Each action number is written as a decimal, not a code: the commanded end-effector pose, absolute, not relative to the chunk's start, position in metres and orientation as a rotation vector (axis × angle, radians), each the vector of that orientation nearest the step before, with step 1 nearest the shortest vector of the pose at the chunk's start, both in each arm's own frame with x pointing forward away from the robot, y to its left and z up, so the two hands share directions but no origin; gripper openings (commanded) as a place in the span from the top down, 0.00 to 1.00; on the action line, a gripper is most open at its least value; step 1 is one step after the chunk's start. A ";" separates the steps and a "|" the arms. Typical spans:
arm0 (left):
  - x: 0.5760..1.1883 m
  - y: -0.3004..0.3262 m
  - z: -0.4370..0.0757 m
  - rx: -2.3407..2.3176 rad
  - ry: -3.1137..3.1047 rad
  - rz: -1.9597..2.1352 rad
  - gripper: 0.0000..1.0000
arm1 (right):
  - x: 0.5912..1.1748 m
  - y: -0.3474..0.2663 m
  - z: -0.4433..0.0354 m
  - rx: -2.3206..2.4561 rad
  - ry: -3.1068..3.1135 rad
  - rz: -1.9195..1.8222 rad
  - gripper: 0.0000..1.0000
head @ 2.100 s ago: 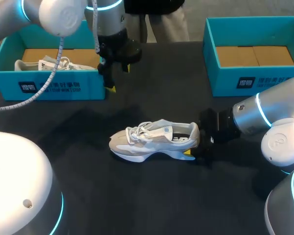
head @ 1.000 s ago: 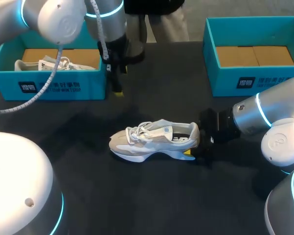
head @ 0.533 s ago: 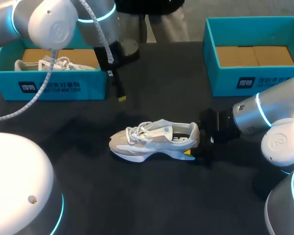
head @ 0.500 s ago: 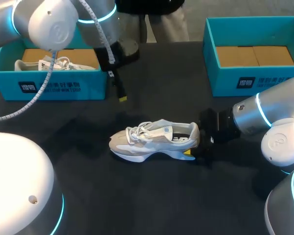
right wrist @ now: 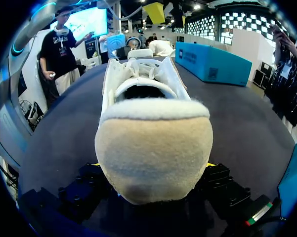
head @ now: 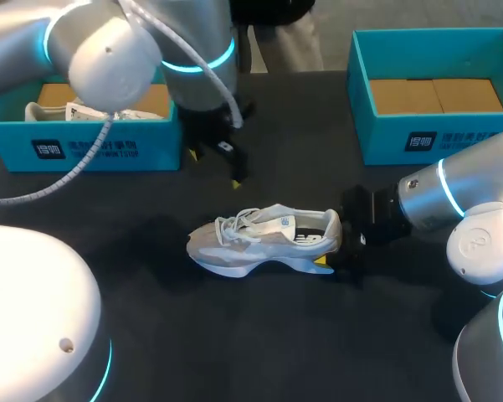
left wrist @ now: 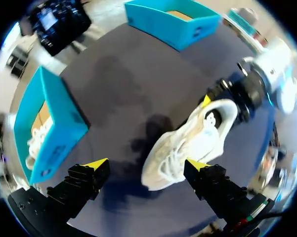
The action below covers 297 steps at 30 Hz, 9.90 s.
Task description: Take the shoe out of the shoebox, open the shoe tongue, remove and reinsert the insole, then place the shoe into the shoebox
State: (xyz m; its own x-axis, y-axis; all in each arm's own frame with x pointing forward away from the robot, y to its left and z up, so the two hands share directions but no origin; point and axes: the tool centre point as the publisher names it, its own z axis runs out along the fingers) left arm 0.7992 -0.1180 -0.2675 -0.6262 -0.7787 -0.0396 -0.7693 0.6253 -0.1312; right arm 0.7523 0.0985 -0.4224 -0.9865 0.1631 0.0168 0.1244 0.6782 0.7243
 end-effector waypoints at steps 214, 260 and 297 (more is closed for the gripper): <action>0.726 -0.071 -0.382 -2.224 2.081 0.174 0.46 | 0.755 0.101 -0.425 0.246 2.837 1.206 1.00; 0.763 -0.114 -0.277 -1.022 2.677 -0.430 0.00 | 0.755 0.101 -0.425 0.246 2.837 1.206 1.00; 0.773 -0.210 -0.293 -0.575 3.003 -0.542 1.00 | 0.755 0.101 -0.425 0.246 2.837 1.206 1.00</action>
State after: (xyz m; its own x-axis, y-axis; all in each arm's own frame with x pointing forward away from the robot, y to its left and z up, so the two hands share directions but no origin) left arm 0.7683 -0.1947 -0.2851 -0.9306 -0.3648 0.0309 -0.3491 0.8587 -0.3751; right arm 0.7527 0.0987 -0.4223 -0.9865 0.1632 0.0170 0.1247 0.6785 0.7239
